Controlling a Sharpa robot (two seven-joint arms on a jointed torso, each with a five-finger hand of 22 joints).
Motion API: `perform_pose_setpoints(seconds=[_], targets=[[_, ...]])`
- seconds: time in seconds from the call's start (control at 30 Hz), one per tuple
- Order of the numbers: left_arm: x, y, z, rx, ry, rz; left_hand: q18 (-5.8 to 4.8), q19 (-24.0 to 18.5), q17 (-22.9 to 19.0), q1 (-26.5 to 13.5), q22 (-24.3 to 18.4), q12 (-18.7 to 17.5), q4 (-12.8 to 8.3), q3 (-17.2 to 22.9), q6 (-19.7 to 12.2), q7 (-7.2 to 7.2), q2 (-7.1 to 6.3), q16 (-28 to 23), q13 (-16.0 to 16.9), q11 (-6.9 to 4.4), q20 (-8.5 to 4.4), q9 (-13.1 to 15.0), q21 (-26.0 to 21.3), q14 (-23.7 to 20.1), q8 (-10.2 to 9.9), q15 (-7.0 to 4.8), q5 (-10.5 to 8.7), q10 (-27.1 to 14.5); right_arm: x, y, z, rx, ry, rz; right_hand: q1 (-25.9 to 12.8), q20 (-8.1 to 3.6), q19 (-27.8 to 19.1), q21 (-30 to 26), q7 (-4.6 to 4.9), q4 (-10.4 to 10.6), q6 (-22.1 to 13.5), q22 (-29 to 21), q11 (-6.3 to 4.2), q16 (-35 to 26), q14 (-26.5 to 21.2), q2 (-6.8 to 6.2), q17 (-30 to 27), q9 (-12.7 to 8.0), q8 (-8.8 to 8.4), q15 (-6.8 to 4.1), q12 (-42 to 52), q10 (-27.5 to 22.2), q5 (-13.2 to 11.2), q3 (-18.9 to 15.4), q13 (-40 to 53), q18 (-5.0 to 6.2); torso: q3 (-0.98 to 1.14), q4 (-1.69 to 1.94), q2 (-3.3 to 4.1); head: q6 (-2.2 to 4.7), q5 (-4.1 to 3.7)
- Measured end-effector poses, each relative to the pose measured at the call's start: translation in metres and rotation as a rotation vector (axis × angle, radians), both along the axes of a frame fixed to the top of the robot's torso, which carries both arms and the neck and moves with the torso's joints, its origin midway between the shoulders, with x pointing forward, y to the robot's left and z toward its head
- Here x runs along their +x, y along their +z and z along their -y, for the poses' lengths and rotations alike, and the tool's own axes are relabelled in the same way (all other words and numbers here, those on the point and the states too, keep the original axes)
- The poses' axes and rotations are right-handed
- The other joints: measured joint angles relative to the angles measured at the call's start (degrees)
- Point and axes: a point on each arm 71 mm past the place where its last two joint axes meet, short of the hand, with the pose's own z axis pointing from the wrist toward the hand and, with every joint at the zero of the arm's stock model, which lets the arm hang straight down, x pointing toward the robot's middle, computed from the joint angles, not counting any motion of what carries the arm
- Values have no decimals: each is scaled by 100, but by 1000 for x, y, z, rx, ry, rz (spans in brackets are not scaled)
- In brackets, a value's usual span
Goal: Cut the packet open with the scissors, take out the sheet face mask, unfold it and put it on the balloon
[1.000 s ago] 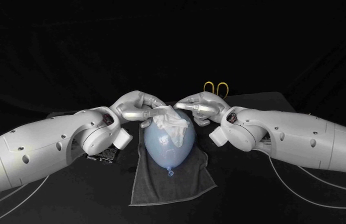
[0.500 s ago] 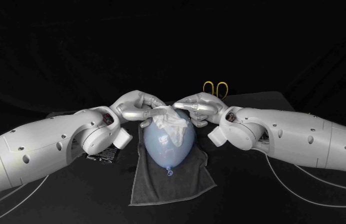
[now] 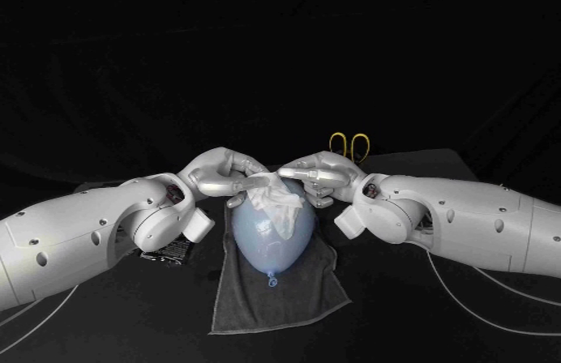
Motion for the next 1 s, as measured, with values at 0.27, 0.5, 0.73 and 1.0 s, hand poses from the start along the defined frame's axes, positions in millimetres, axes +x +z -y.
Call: perform_pose_setpoints(seconds=[0.27,0.5,0.73,1.0], targets=[[0,0,-1,1,4,0,0,0,1,0,16,6,0,0,0,0,0,-5,6,2,0,10,0,22,-10,22,0,1,0,0,0,4,0,-3,243,0,-1,2,10,-73,97,0,-4,15,0,14,-2,-7,0,0,29,-4,0,-8,2,-1,3,-4,0,1,3],[1,0,-1,2,11,-1,0,0,37,-31,48,50,0,0,-1,0,30,19,15,3,0,36,22,22,-11,22,-1,1,-3,1,1,9,8,-7,280,0,-2,24,-12,-90,135,-1,-8,15,0,37,-5,-7,0,0,29,-8,0,8,2,-2,4,-4,0,-6,8],[1,0,-2,1,18,-4,0,0,44,-52,68,81,-1,0,21,22,36,19,32,5,0,54,51,34,16,34,-3,0,-4,1,0,12,14,-7,334,0,-3,23,-12,-128,135,-4,-8,11,0,-17,-4,-20,-23,0,28,-9,0,-31,-1,-3,4,-4,0,1,11],[1,-1,-2,1,20,-8,-1,0,54,-77,69,93,-72,70,12,31,31,19,34,20,0,64,51,43,28,43,4,-1,-3,1,-3,13,17,-6,377,8,-11,22,-13,-147,135,-3,-9,-2,0,-60,0,-35,-45,0,27,-9,1,-50,-2,-6,3,-2,0,-3,7]])
